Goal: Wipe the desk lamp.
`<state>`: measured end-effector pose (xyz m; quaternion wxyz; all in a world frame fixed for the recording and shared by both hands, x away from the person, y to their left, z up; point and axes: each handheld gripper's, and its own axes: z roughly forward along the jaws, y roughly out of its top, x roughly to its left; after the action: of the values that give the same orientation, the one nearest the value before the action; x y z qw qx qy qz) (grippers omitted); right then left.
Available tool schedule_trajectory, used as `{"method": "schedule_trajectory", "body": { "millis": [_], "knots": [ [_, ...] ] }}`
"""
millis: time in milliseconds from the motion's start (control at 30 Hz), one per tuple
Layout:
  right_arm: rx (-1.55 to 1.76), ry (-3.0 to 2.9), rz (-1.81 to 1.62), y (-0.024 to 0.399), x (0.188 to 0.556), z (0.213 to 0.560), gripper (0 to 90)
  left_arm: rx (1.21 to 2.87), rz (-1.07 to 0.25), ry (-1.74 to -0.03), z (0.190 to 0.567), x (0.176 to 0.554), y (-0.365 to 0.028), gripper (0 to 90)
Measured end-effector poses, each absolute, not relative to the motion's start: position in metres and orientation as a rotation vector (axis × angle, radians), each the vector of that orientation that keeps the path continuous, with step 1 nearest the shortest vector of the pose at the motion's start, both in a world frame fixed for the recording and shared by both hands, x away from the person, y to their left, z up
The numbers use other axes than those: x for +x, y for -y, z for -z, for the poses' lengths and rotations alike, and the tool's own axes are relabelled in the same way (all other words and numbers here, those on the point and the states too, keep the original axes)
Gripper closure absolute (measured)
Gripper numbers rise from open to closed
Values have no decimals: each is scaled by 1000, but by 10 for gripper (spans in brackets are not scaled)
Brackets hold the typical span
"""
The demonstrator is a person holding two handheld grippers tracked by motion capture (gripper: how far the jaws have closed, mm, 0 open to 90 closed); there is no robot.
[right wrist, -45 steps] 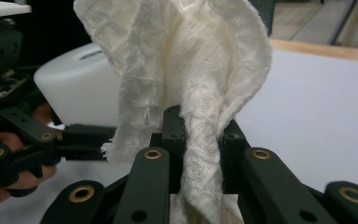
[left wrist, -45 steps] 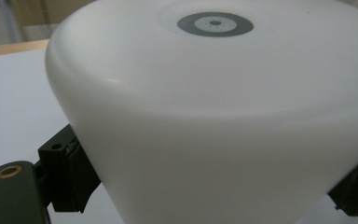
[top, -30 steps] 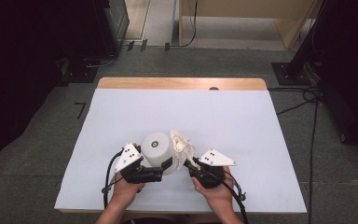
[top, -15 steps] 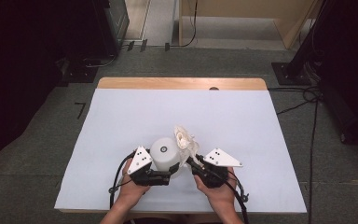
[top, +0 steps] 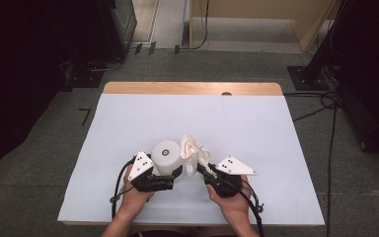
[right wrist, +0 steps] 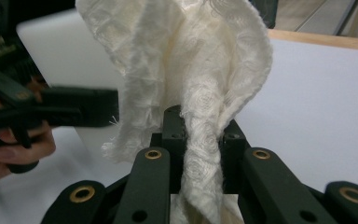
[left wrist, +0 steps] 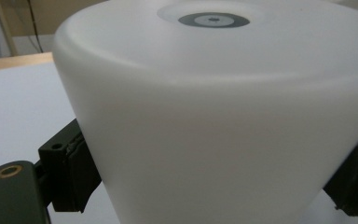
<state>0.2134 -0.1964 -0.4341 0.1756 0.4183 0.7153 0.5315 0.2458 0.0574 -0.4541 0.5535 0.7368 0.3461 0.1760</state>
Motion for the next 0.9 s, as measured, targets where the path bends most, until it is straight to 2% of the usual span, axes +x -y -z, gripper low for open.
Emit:
{"method": "schedule_trajectory", "body": {
  "millis": [333,600,767,900],
  "knots": [
    [1226,-1970,-1499,208,216,429,781,1847,-531,-826,480,252,-57,86],
    [1200,-1986,-1515,206,215,429,766,1839,-542,-825,482,247,-56,84],
    [1229,-2005,-1527,209,218,430,764,1797,-483,-871,479,246,-56,57],
    [1288,-1979,-1495,212,220,431,775,1771,-541,-934,477,240,-51,42]
  ]
}}
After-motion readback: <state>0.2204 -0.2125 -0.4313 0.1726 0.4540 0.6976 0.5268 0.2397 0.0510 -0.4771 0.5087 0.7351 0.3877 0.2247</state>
